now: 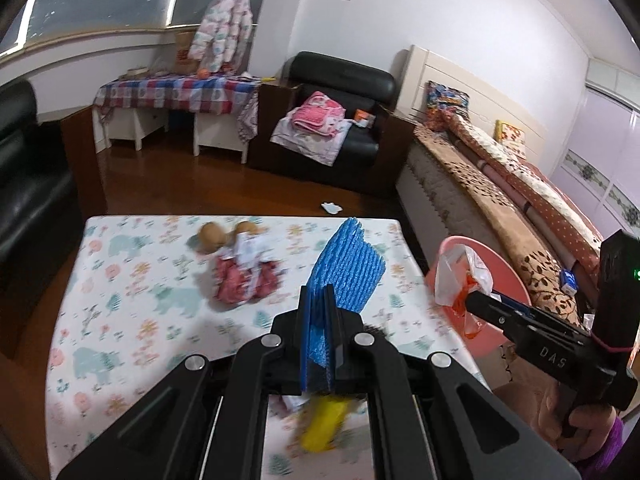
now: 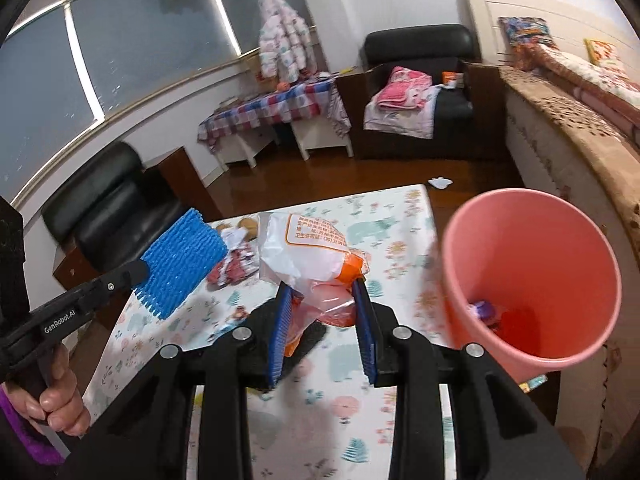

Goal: Collect trash
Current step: 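Carry the blue mesh sleeve and clear bag over the pink bucket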

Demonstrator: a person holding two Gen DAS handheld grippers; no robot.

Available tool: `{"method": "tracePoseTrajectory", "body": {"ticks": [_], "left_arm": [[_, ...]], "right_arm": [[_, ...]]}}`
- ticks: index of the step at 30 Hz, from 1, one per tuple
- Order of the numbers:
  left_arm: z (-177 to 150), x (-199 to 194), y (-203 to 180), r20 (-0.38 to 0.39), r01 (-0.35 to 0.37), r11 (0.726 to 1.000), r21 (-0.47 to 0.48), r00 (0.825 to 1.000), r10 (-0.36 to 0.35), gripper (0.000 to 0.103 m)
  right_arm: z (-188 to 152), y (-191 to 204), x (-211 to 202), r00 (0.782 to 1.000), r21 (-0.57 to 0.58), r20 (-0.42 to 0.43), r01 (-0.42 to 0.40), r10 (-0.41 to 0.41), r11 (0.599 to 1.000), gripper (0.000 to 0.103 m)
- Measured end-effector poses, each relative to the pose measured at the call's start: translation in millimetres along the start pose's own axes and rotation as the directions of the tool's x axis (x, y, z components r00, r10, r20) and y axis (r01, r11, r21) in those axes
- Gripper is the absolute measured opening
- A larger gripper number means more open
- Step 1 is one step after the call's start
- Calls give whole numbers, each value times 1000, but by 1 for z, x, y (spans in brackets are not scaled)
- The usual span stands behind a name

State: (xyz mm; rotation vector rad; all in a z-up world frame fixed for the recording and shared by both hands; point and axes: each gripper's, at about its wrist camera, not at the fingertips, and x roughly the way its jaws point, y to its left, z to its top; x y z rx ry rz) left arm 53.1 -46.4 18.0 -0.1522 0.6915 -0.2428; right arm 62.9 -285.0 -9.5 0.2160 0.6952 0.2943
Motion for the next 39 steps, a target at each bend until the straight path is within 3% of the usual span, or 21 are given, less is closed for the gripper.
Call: {"method": "tracePoseTrajectory", "body": {"ticks": [8,17,29,39], "left_arm": [[14,31,-59,-16,91,995,42,996,-91,5],[18,67,-130,-61,175,975,139,984,-168,5],[8,128,-191,-161,192,962,193,974,-162,5],[-3,153,-210,-202,186,958,220,969,-141,6]], "right_arm": [[3,-51,-25,991,70,57,114,-118,991,31],[-2,-109,-40,969,173,65,225,-240,959,31],[-16,-146,-35,964,248,38,247,-264,937,31],[-20,-164,-30,962,266,27,257,-273,929,31]]}}
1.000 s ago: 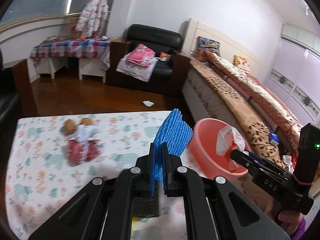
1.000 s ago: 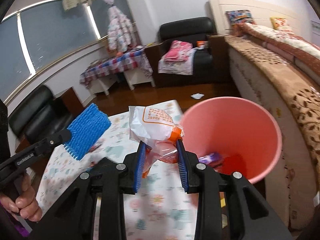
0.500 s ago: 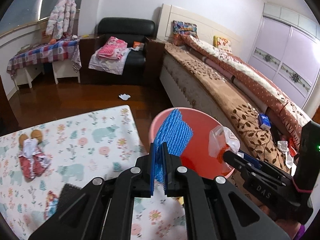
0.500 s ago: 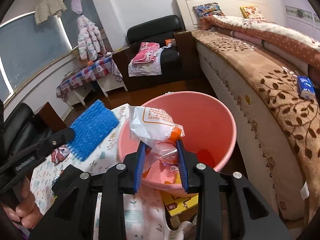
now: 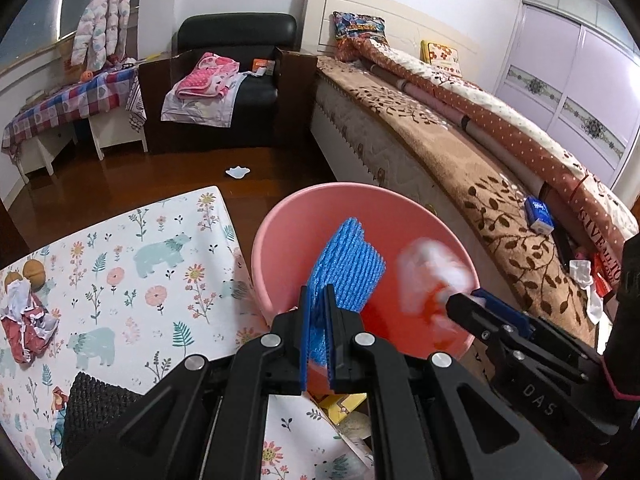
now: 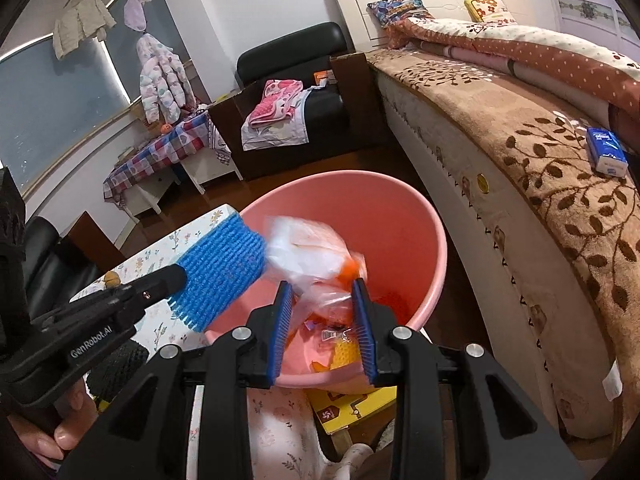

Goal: Collect trash
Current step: 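Carry the blue mesh sleeve and clear bag over the pink bucket, then open both tools to drop the sleeve and bag into the bucket, then move both open tools back over the remaining trash on the table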

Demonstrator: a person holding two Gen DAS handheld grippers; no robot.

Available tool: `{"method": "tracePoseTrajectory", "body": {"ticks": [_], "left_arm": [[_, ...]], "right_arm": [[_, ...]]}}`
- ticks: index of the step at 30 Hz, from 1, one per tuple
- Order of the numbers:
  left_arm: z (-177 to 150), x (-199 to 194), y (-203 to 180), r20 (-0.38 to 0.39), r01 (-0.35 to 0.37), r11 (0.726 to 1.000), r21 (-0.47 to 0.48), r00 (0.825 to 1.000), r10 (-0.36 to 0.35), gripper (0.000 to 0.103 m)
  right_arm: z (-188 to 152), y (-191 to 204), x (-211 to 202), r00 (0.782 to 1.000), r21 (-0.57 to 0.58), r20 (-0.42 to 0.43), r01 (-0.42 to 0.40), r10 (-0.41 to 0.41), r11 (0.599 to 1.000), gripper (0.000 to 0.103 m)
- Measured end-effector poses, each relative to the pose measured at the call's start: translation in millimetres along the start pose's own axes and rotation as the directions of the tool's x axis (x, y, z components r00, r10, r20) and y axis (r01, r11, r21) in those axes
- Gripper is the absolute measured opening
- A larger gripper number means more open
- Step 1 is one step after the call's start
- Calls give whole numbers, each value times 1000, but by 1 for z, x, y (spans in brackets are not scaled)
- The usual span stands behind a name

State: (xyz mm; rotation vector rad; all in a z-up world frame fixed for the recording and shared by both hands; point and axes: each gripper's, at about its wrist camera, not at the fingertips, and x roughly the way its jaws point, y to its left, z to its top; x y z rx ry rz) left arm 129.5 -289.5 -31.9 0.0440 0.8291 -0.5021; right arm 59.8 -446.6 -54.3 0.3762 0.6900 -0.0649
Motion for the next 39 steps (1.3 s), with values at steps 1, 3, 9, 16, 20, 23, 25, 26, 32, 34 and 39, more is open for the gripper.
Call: {"method": "tracePoseTrajectory", "body": {"ticks": [1,3,9,16,20,23,25,26,32,34,39], "left_arm": [[0,1,0,-1,-2,1000,2,1000,2,6],[0,3,-2,-4,-2,1000,2,1000,2,6],[-1,7,-2,-13,15,1000,-16,1000,-15,13],[-3,-5,-2,23,25,999,-21,999,-24,43],[-4,-15,2,42,38,999,-26,998,-37,43],[-4,-23,4,56,41,999,-31,998,-39,43],[-4,-30,7,69,42,998,-36,997,-40,43],[-4,-33,9,76,41,998,-38,996,-38,44],[-9,-56,32,112,15,998,-63,994,-8,44],[-12,-63,41,118,-3,998,-69,993,11,44],[-22,-83,72,132,-44,994,-98,990,57,44]], "right_arm": [[1,-2,1,1000,3,0,-1,1,1000,31],[1,-3,2,1000,6,-2,-4,4,1000,31],[-1,-5,0,1000,13,0,-17,17,1000,31],[-2,0,-4,1000,1,3,-20,20,1000,32],[-2,5,-8,1000,-11,3,-25,25,1000,32],[-3,11,-14,999,-12,13,-32,32,999,34],[-3,14,-18,999,-15,22,-38,39,999,39],[-3,17,-21,999,-21,27,-40,41,999,40],[-7,39,-29,997,-58,34,-61,63,996,41],[-8,48,-30,997,-67,38,-68,70,995,41],[-13,65,-32,996,-95,33,-80,84,992,41]]}}
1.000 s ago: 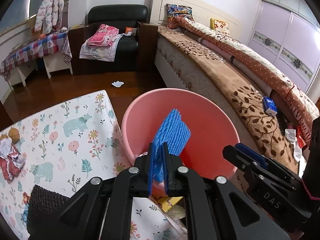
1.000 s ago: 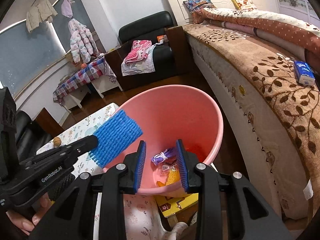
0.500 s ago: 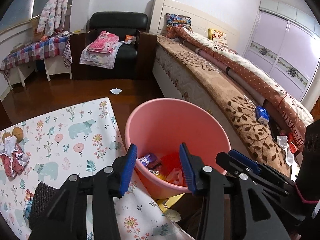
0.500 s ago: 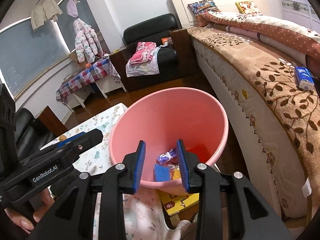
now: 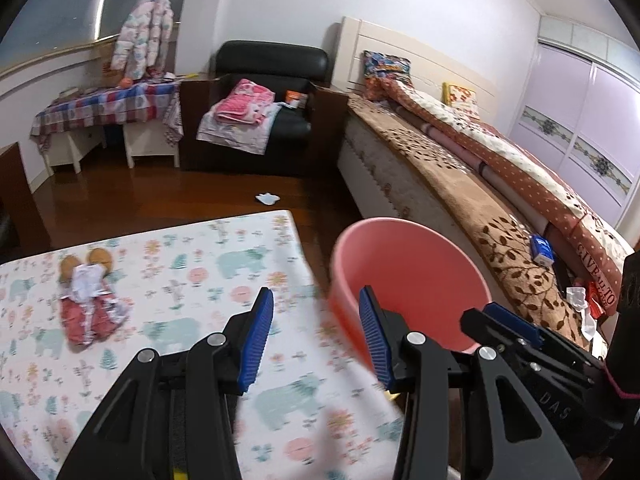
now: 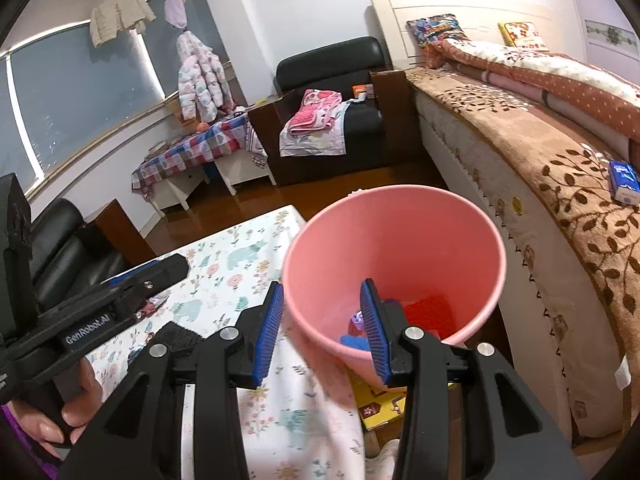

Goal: Collect trash
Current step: 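Move both open tools back over the remaining trash on the table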

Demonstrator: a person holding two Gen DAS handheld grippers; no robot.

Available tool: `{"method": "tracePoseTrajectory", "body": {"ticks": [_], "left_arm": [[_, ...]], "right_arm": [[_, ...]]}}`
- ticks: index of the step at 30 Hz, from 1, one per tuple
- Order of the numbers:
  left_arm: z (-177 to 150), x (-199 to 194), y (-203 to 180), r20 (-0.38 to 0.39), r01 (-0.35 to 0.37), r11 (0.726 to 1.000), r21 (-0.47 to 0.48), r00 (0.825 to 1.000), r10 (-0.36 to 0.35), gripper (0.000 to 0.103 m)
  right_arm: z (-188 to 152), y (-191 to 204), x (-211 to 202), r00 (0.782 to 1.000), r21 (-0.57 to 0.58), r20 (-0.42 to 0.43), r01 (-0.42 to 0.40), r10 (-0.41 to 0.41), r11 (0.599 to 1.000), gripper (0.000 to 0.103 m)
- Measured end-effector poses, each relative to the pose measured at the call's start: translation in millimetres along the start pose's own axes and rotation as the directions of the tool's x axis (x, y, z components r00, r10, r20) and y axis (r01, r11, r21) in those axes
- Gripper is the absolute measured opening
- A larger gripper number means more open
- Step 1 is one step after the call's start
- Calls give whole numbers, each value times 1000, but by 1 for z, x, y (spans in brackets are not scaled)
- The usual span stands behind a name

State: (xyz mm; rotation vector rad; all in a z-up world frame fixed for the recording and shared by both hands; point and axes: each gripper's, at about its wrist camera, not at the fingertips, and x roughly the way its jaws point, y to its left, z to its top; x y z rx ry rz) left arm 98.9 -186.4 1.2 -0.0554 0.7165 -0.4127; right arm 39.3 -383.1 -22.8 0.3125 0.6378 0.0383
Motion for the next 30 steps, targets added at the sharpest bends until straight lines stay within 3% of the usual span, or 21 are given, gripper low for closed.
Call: {"method": "tracePoseTrajectory", "body": {"ticks": [11,19,24,30], "left_arm": [[-15,-41,84,29,-98,990,-104,994,102,49],[-35,-61,145,14,-196,966,-171,979,201,49],[-48,-55,179,-44,-248,948,-202,969,244,49],[-47,-30,195,-73,-266,942,-205,964,256,49]], "right_arm": [[-13,48,9,996,-68,-49,-83,80,994,41],[-28,85,22,984,-137,-124,-147,130,980,41],[-38,100,31,974,-148,-168,-176,151,973,41],[-41,110,40,966,-169,-200,-200,166,965,41]]}}
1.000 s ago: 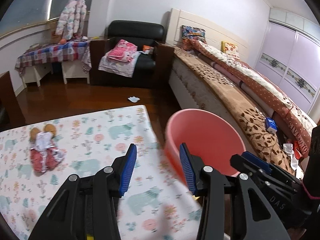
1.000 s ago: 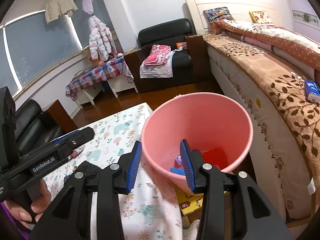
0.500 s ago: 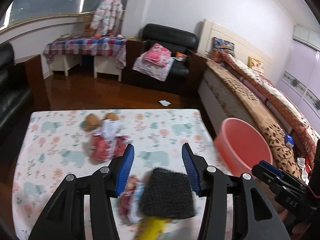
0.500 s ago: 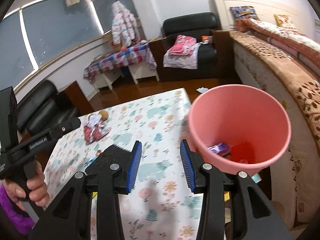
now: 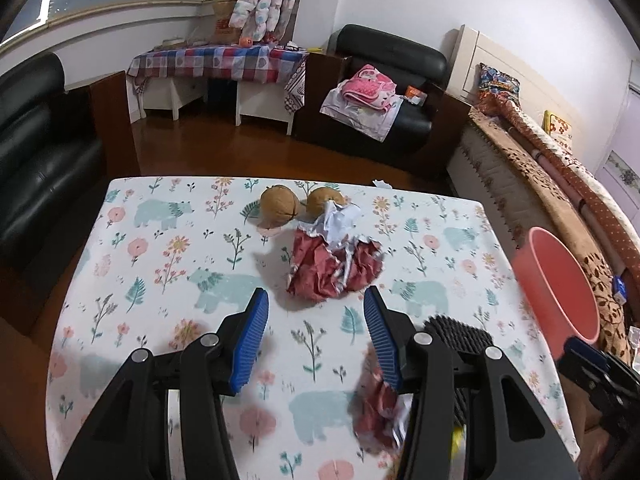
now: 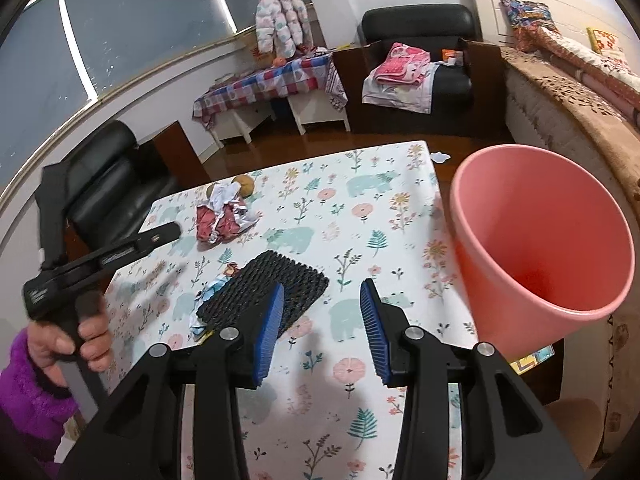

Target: Collect trash

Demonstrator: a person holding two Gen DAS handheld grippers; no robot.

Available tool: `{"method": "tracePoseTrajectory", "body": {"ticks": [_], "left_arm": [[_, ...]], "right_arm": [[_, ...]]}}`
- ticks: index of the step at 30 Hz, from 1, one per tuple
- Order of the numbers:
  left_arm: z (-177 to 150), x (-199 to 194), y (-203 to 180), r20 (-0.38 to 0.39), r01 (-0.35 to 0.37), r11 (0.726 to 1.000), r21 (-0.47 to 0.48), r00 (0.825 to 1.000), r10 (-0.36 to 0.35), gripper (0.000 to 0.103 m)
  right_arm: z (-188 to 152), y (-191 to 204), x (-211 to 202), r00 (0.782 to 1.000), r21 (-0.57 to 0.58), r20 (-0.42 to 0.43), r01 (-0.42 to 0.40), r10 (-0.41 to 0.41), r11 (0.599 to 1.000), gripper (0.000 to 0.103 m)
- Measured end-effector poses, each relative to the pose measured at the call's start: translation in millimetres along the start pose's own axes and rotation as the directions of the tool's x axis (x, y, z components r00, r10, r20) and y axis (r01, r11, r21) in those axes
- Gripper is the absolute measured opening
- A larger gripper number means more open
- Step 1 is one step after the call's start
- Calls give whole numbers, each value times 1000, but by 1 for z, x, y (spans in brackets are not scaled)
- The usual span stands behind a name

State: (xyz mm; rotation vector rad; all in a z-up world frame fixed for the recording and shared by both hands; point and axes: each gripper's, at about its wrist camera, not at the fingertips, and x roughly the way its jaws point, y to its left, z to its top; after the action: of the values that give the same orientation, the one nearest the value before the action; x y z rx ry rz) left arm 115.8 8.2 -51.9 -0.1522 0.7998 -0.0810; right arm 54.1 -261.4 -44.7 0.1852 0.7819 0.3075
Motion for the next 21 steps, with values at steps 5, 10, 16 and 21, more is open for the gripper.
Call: {"method": "tracePoseTrajectory", "body": {"ticks": [5,10,16,21], "left_arm": [[12,26,3,-12,-13,1000,-8,1000,13,49],[21,50,5,-30,-9,1000,1,1000,9,49],[18,63,3,-56,30,1000,0,998,-30,16],[13,48,7,-35,52,998,-19,998,-53,12]], "right_arm": [[0,4,6,1000,-11,-11,-23,22,1000,41],[-2,4,15,993,16,-75,-89,90,996,41],[-6,13,22,990,1,-104,-98,98,995,41],[-6,14,30,983,33,-134,-121,125,992,41]]}}
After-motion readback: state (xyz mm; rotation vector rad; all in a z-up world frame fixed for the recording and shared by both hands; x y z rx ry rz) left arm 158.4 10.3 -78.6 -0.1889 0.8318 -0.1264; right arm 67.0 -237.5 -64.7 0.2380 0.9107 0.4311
